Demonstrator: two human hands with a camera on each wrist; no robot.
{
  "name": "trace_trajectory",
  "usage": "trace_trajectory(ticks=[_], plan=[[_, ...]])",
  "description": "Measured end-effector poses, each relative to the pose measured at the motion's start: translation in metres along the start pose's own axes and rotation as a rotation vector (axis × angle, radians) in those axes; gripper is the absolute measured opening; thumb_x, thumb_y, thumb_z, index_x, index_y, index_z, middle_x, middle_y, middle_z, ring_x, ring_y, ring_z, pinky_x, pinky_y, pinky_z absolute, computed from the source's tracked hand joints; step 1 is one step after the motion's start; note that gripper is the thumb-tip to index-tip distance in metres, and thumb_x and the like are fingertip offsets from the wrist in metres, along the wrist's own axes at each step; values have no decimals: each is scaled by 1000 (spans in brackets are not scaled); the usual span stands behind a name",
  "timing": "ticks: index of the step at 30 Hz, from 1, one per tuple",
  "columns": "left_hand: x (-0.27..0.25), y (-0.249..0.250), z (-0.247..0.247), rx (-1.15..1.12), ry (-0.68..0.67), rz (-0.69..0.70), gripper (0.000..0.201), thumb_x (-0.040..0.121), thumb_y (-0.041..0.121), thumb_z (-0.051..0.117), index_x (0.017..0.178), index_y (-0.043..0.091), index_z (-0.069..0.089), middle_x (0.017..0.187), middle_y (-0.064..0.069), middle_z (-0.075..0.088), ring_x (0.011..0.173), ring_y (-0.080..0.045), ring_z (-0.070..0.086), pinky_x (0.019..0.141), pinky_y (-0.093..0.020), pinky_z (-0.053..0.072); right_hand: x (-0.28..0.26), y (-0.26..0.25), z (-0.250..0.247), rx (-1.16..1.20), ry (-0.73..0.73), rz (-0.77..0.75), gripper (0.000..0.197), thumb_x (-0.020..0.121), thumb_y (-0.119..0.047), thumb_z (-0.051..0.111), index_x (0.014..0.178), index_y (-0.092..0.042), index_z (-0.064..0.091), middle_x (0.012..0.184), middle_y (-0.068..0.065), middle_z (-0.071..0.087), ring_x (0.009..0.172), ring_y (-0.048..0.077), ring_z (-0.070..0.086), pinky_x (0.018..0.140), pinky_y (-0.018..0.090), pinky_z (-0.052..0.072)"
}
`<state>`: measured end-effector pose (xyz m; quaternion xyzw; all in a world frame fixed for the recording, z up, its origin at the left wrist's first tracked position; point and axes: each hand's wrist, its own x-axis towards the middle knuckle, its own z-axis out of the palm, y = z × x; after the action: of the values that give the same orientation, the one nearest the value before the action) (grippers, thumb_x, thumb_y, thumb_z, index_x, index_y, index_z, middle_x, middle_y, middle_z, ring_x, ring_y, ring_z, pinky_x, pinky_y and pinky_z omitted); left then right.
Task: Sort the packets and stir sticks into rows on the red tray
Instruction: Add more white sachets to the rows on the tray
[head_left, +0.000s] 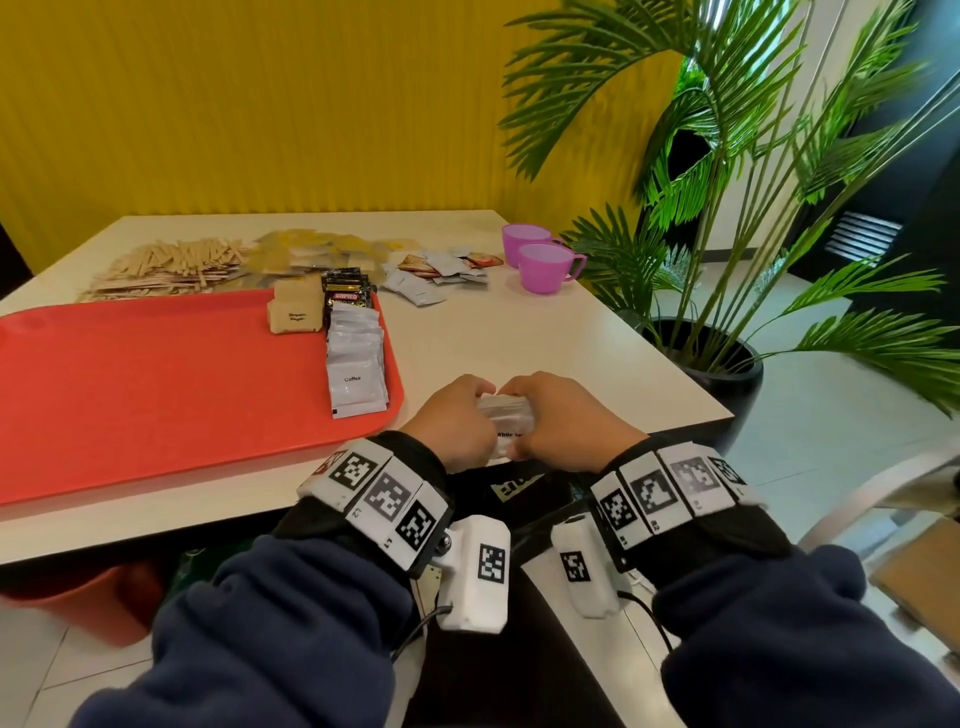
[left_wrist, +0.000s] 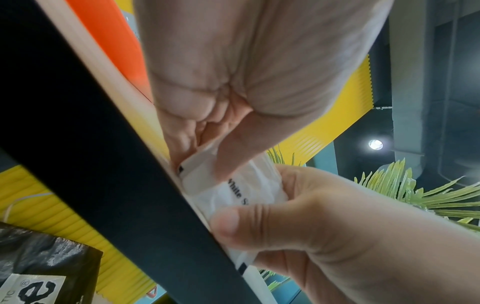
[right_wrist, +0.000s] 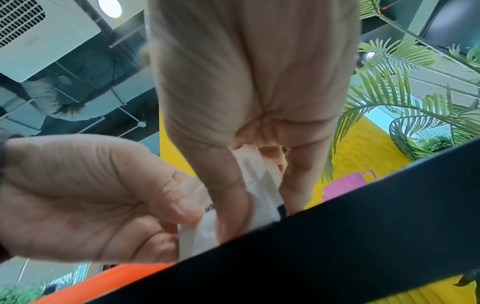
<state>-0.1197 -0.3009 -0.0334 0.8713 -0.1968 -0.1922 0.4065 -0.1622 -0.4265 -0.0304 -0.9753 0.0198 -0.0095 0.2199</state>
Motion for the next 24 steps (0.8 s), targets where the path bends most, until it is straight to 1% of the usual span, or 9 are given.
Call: trace_trajectory(ticks=[3,5,6,9,15,17,18,21,24], plan=[[1,0,-2,-43,-2,17,50,75,-10,54,119,13,55,109,-7,60,96,-21,55,78,-29,45,0,-1,1,-4,22,2,41,74,-8,70,113,-11,60,106,8,62,95,22,58,70,24,40],[2,-1,-3,-108,14,21,43,73,-13,54,105,15,62,99,-7,64,95,-24,58,83,-36,49,0,-3,2,-5,53,-4,38,74,-7,67,112,-11,62,104,9,62,95,23,58,66,23,41],[2,0,-4,-142,30,24,42,74,-14,53,101,16,63,99,-8,65,96,-26,60,88,-39,50,1,-5,1,-13,72,-11,37,75,-8,67,112,-12,62,105,9,61,96,23,58,68,24,41],[2,6,-10,-189,74,78,38,75,-11,57,106,10,65,105,-13,66,100,-28,60,92,-43,49,5,-13,-6,-51,124,-23,39,79,-12,67,116,-13,60,112,10,58,102,24,55,78,25,40],[1,27,-51,-211,148,169,49,76,-7,62,122,8,59,112,-11,65,102,-25,59,88,-38,48,19,-46,-44,-138,234,-115,44,78,-15,69,121,-16,58,115,9,59,103,25,55,77,26,38],[-1,32,-72,-187,178,210,46,76,-9,57,117,10,63,108,-12,67,98,-27,60,83,-39,49,27,-63,-56,-123,248,-166,41,77,-15,70,118,-17,61,111,7,62,98,24,56,75,27,40],[-2,33,-83,-171,196,223,46,75,-10,55,114,12,65,106,-13,67,98,-30,61,85,-42,50,32,-71,-61,-112,251,-187,40,77,-15,70,116,-18,62,108,7,64,93,22,57,72,27,41],[-2,31,-117,-97,265,217,41,73,-11,53,106,10,67,103,-18,68,100,-37,60,87,-48,48,55,-97,-69,-153,252,-227,35,77,-13,69,111,-16,63,102,4,66,81,14,50,58,24,32],[2,20,-152,-81,290,166,37,71,-11,55,99,8,69,99,-18,69,96,-36,62,87,-47,49,83,-122,-67,-190,235,-271,31,78,-14,68,108,-12,63,99,6,66,80,16,51,59,24,33]])
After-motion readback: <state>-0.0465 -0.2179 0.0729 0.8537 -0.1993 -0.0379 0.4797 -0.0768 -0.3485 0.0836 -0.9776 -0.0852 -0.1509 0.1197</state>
